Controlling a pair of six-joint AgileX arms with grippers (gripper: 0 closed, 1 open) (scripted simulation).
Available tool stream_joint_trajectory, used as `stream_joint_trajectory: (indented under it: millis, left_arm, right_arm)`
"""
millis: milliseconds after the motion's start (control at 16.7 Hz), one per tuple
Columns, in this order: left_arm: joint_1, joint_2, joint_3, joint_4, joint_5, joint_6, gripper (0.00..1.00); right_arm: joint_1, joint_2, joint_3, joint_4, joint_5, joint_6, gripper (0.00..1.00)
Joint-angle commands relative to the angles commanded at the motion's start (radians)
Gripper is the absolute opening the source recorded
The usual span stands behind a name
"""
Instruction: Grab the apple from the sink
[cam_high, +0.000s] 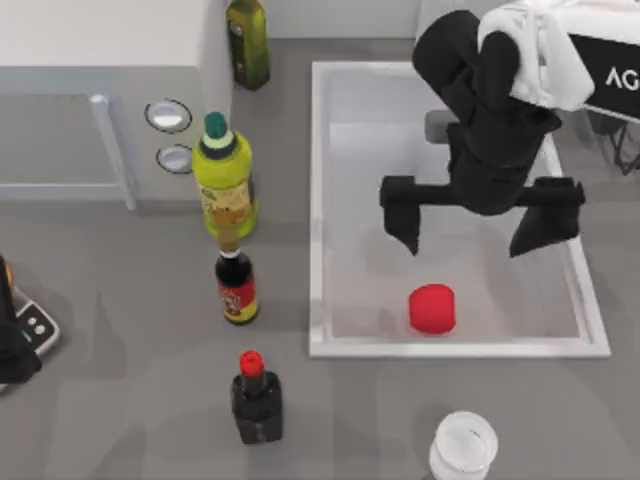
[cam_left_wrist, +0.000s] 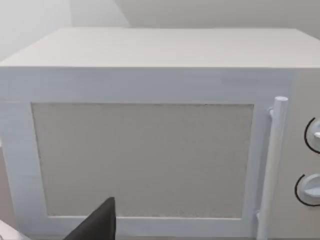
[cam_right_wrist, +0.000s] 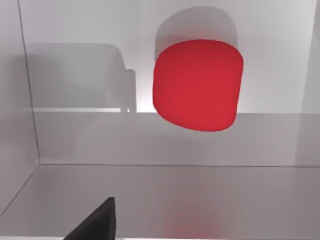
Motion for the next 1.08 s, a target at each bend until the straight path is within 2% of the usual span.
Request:
stream_joint_trajectory:
  millis: [180,600,1080]
  left_arm:
    - [0.0,0.0,0.0,0.0,0.0,0.0,1.0]
    - [0.0,0.0,0.0,0.0,0.0,0.0,1.0]
    - [0.0,0.0,0.0,0.0,0.0,0.0,1.0]
  right_arm:
    - [0.017,0.072,0.056,-0.036,0.0,0.017,1.0]
    - [0.012,0.084,0.047,-0.02,0.0,0.017,1.0]
    - [0.017,0.287,-0.094,0.341,0.002,0.021,1.0]
